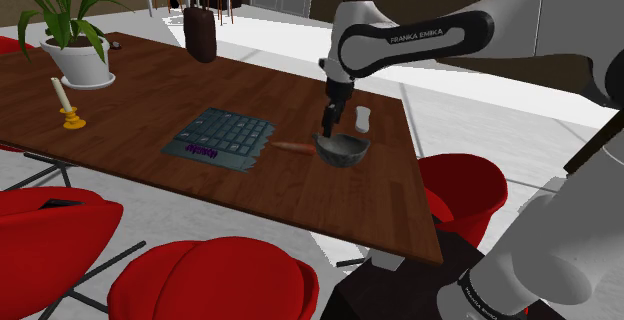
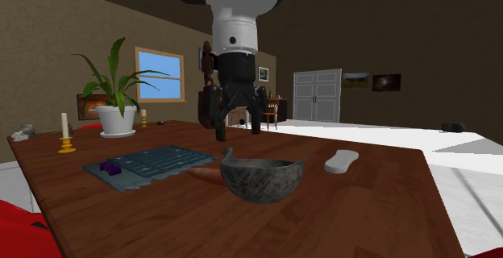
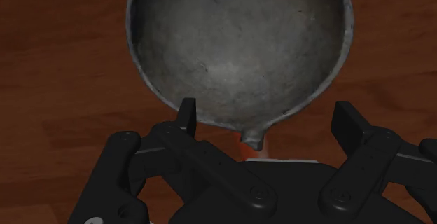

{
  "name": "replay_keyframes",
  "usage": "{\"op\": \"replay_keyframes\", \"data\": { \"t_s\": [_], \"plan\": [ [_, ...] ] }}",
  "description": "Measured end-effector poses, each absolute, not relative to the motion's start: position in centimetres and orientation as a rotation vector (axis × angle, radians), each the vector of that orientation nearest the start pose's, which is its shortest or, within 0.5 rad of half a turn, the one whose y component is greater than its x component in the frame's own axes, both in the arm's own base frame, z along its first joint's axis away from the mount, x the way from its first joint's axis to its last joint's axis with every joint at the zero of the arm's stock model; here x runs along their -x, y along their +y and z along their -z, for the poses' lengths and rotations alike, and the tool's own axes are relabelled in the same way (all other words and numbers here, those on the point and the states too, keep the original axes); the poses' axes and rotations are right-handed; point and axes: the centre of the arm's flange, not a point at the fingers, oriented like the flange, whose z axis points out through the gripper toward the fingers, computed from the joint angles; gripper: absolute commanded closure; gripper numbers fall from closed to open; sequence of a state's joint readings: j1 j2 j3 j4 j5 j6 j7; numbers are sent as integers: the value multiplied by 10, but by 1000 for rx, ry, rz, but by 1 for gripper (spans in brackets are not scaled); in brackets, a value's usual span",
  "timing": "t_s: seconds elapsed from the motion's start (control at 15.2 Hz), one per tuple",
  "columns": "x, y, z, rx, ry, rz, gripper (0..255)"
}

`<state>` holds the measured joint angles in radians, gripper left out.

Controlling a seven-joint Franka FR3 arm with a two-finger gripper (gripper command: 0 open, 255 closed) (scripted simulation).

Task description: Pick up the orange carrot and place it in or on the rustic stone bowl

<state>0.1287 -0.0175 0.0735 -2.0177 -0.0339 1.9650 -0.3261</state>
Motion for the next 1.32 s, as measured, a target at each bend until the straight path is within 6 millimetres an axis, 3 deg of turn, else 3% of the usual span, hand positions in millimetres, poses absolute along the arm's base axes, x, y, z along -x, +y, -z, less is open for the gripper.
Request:
{"op": "replay_keyframes", "data": {
  "t_s": [0.59, 1.12, 1.32],
  "plan": [
    [-613, 165, -392, 2962, -1135, -51, 0],
    [-620, 173, -352, 2951, -1164, -50, 0],
    [-619, 173, -348, 2951, -1164, -50, 0]
  ]
}}
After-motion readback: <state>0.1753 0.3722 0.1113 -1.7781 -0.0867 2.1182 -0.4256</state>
